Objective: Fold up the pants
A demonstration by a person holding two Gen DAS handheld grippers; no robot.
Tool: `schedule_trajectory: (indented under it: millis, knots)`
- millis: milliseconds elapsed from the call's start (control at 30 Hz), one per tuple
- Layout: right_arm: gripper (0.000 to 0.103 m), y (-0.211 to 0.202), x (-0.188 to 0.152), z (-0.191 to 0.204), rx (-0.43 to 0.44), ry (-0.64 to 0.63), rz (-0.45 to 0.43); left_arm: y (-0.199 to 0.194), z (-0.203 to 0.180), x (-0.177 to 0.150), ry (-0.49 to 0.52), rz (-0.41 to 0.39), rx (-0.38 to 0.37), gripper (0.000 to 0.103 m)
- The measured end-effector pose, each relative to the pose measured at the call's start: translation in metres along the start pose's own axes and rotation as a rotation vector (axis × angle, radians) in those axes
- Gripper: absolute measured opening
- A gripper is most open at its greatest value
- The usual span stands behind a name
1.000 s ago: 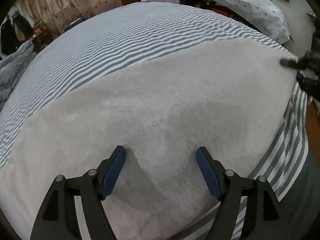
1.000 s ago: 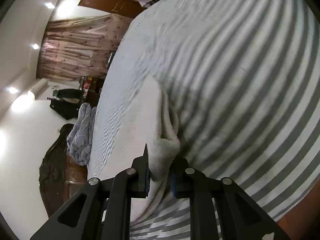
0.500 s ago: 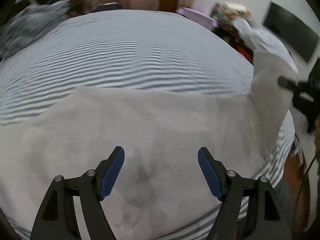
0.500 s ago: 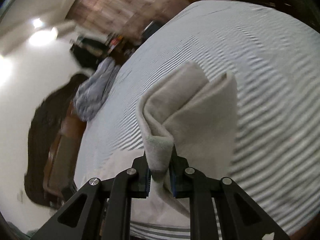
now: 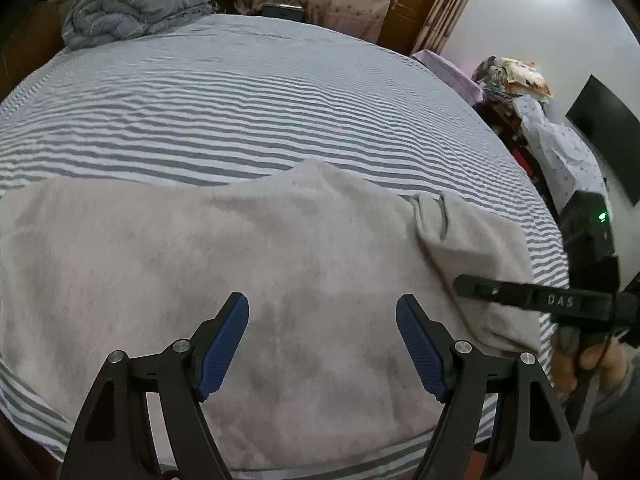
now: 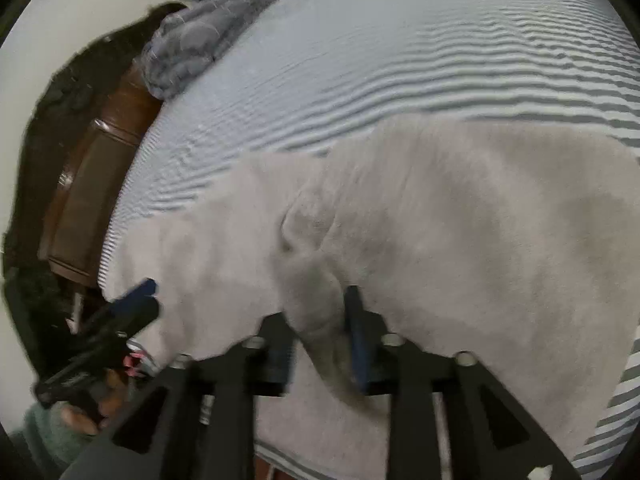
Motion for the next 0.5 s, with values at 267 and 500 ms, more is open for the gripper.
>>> schedule_trajectory:
  millis: [267,500]
  knots:
    - [0.051,-0.029,-0.027,0.015,0.068,0.043,-0.035,0.007,-0.013,0.002,-0.115,0.031,-0.136,0.078]
    - [0.051,-0.023,-0.077,-0.006,0.102,0.168,0.002,0.03,-0.046,-0.012,-0.129,0.131,-0.208,0.081]
Point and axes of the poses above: each gripper's, at about its wrist camera, not at the fingertips, and y roughly the way its jaws point, z to its left, x to its top, the point moved 8 cm from there along y, roughly the way its jaws point, and after that the axes turned 5 degrees about -z, right-handed, at the moved point
